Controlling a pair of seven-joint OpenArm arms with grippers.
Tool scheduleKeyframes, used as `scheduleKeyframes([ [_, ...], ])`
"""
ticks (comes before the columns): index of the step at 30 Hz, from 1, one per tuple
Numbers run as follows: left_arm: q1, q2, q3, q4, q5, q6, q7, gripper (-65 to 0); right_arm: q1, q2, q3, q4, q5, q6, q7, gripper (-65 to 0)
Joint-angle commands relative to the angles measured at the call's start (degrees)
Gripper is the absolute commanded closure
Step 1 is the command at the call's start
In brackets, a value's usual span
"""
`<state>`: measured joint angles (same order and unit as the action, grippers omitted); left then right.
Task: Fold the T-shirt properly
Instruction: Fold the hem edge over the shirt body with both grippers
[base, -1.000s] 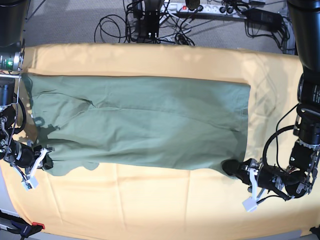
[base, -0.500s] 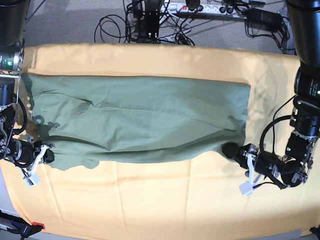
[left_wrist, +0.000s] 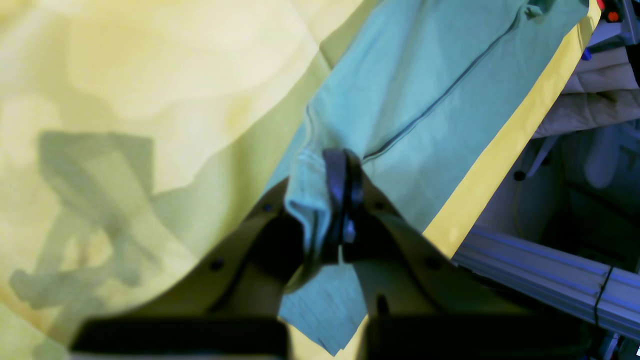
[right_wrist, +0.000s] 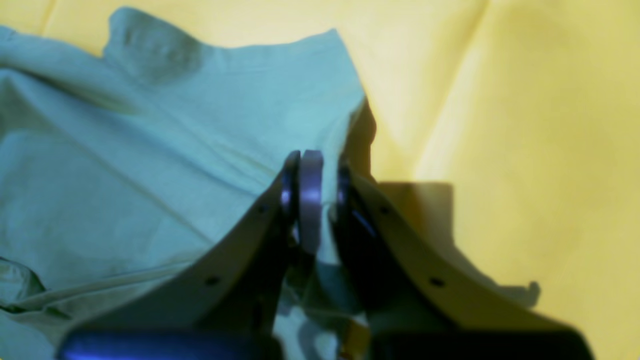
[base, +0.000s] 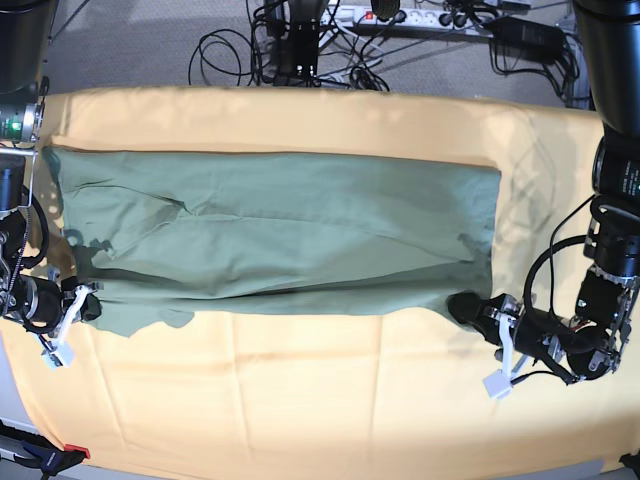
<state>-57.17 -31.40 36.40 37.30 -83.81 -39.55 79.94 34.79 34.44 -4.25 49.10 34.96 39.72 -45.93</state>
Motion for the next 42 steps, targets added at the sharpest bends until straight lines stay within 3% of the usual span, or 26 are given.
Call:
scheduleKeyframes([
  [1,-2.99,-0.68,-0.55,0.61,-1.19,-0.45,0.06,0.0,1.88,1.22,0.52,0.87,0.61,0.28,1.29,0.0],
  [9,-6.49,-0.85,-0.55,0.63,-1.19,1.99,0.06,0.0,1.90,1.29,0.52,0.87,1.14,0.28,1.27,0.0],
  [19,-5.07,-0.83,-0.55,0.63,-1.19,4.90,0.06,0.0,1.90,1.92,0.52,0.87,1.27,0.28,1.05,0.0],
  [24,-5.07,-0.79,-0.55,0.70,-1.19,4.44,0.06,0.0,1.90,1.92,0.52,0.87,4.28,0.28,-0.26,0.0],
  [27,-5.05,-0.81,-0.55,2.27,-1.19,1.70,0.06,0.0,1.90,1.92,0.52,0.87,5.92,0.28,-1.31,0.0],
  [35,-2.32,-1.18,-1.11,12.76,-1.19,2.73,0.06,0.0,1.90,1.90,0.52,0.87,5.49,0.28,-0.24,0.0],
  [42,6.56,-4.17,-8.96,28.00,-1.19,2.45,0.06,0.0,1.90,1.92,0.52,0.87,5.20,0.28,-0.26,0.0],
])
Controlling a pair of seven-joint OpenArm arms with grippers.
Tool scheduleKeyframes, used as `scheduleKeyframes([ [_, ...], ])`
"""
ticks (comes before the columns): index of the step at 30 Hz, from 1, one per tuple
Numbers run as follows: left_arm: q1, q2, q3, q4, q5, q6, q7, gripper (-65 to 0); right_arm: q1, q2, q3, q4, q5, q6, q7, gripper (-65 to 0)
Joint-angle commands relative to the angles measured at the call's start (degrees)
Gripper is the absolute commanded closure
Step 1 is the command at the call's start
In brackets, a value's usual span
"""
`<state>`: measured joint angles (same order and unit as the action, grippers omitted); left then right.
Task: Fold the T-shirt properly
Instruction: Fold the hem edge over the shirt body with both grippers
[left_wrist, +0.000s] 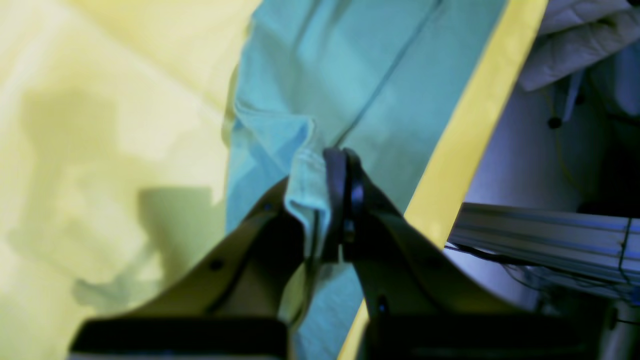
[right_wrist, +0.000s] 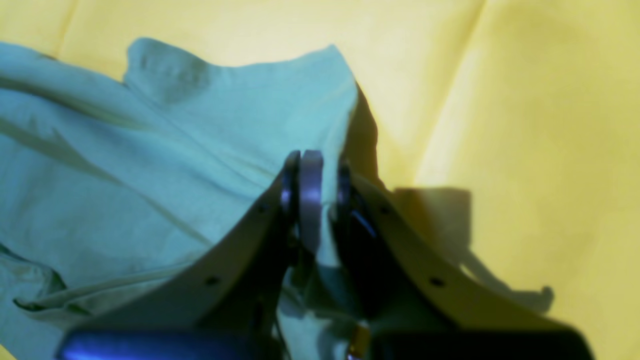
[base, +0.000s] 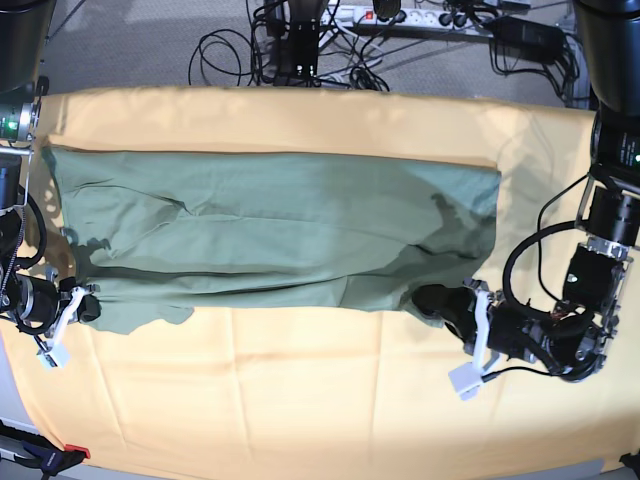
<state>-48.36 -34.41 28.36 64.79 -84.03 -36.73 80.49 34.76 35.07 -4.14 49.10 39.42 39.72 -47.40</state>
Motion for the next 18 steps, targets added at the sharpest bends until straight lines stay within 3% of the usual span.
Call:
scheduleKeyframes([
  [1,-1.40,-2.01,-1.99,0.96,-0.97,-0.35,-0.49,0.0,1.92,1.31,0.42,0.87,0.74,0.28,1.20,0.0],
  [9,6.34,-4.92,-9.68,0.98,-0.97,-1.22,-0.49,0.0,1.92,1.16,0.42,0.87,0.85,0.28,1.14,0.0],
  [18,11.50,-4.79,-10.34,0.98,-0.97,-2.71,-0.49,0.0,1.92,1.18,0.42,0.87,0.85,0.28,-3.26,0.0],
])
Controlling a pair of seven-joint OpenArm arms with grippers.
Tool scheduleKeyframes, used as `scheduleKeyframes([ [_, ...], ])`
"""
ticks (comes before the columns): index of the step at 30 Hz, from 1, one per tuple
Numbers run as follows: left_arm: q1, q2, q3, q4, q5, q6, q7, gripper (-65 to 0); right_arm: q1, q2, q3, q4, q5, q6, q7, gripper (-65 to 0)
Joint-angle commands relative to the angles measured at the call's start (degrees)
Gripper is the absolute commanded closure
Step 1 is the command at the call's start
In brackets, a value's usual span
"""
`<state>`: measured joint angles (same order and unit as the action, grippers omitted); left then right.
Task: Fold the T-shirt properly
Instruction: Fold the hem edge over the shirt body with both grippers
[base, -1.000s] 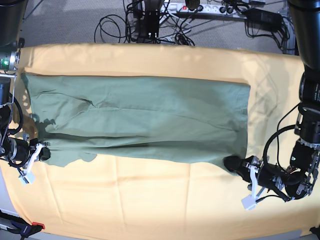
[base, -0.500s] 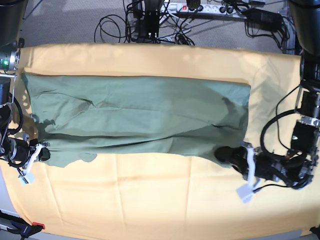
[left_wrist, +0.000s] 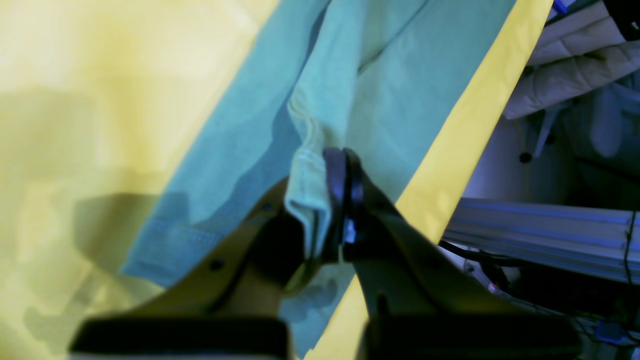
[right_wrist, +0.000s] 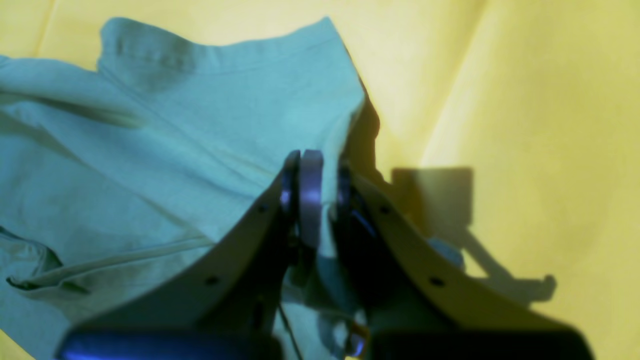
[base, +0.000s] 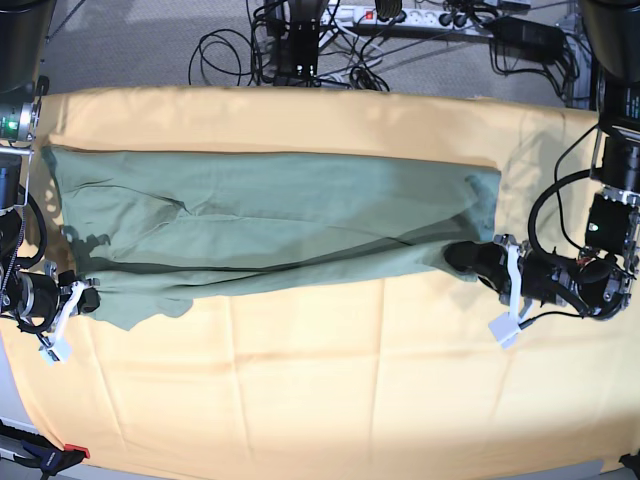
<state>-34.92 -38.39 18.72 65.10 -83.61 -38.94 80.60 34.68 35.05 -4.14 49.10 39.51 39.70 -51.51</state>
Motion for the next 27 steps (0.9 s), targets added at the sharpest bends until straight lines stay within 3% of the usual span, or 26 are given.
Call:
scheduleKeyframes([
  [1,-1.79,-0.81,-0.70,0.68,-1.39,-0.50,-0.60,0.0,2.03,1.25,0.42,0.87,0.76,0.30,0.85,0.0],
  [10,-1.75,-1.14,-0.70,0.68,-0.87,-1.06,-0.60,0.0,2.01,1.66,0.42,0.87,0.74,0.30,-1.68,0.0],
  [20,-1.75,-3.15,-0.70,0.68,0.09,-1.06,-0.60,0.0,1.99,3.04,0.42,0.87,-0.11,0.30,1.33,0.0],
  [23,-1.57,-3.17,-0.70,0.68,-1.39,1.62,-0.60,0.0,2.01,3.02,0.42,0.87,-0.09,0.30,1.36,0.0],
  [27,-0.04,-3.17,-0.70,0.68,-1.39,1.84,-0.60,0.0,1.95,2.73,0.42,0.87,-0.15,0.30,1.31,0.0],
])
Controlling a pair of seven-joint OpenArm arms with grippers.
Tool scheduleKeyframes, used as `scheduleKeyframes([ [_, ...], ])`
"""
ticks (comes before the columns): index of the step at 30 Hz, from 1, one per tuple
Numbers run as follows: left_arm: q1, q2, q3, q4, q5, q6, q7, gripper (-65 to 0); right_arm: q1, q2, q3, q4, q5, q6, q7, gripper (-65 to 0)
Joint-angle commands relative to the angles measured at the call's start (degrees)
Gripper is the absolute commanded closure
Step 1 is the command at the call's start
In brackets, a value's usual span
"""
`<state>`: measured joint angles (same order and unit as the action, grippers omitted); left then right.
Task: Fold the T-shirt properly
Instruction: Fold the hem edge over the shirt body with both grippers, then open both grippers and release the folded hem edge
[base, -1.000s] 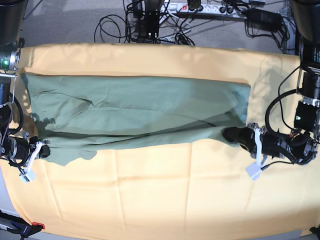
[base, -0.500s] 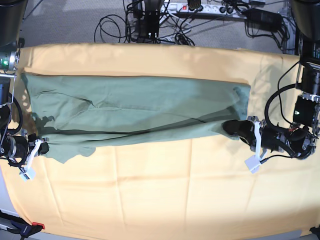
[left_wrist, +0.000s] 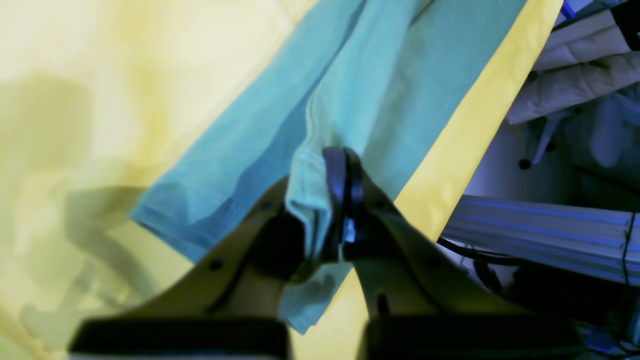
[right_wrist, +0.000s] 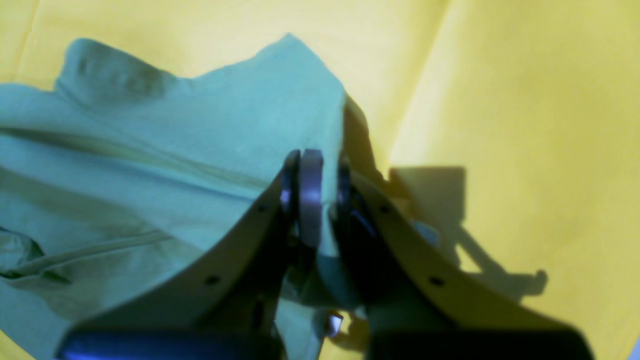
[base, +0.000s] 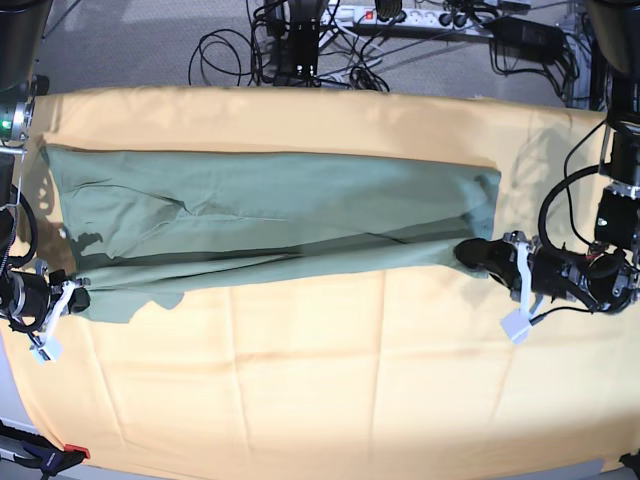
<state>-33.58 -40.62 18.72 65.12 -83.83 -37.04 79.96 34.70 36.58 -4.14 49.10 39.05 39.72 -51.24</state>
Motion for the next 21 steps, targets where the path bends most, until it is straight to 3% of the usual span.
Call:
scheduleKeyframes([
  [1,-0.96,-0.96,-0.70,0.66,-1.17,-0.37,0.04,0.0,1.92,1.22,0.42,0.87,0.28,0.28,1.05,0.0],
  [6,0.87,-0.96,-0.70,0.66,-0.24,-2.12,0.04,0.0,1.97,1.22,0.42,0.87,-0.04,0.28,1.09,0.0],
  [7,1.20,-0.96,-0.70,0.66,0.33,-2.40,0.04,0.0,1.97,1.22,0.42,0.87,-0.04,0.28,1.11,-4.1],
  [8,1.36,-0.96,-0.70,0.63,0.87,-2.40,0.04,-1.3,1.99,1.22,0.42,0.87,-0.04,0.28,1.11,-13.1],
  [10,1.36,-0.96,-0.70,0.63,1.09,-2.40,0.04,-15.3,2.01,1.33,0.42,0.87,-0.04,0.28,1.11,-32.9],
  [12,1.33,-0.98,-0.70,0.63,1.11,-2.40,0.04,-30.2,2.16,1.55,0.42,0.87,-0.04,0.28,2.21,-42.9],
  [14,1.33,-0.96,-0.70,0.63,1.97,-2.38,0.04,-37.3,2.97,1.90,0.44,0.92,0.55,0.28,2.60,-43.3],
  [21,1.36,-1.01,-0.70,0.63,4.37,-1.75,-2.14,-37.5,4.20,2.16,0.44,0.94,12.66,0.28,2.58,-43.3],
])
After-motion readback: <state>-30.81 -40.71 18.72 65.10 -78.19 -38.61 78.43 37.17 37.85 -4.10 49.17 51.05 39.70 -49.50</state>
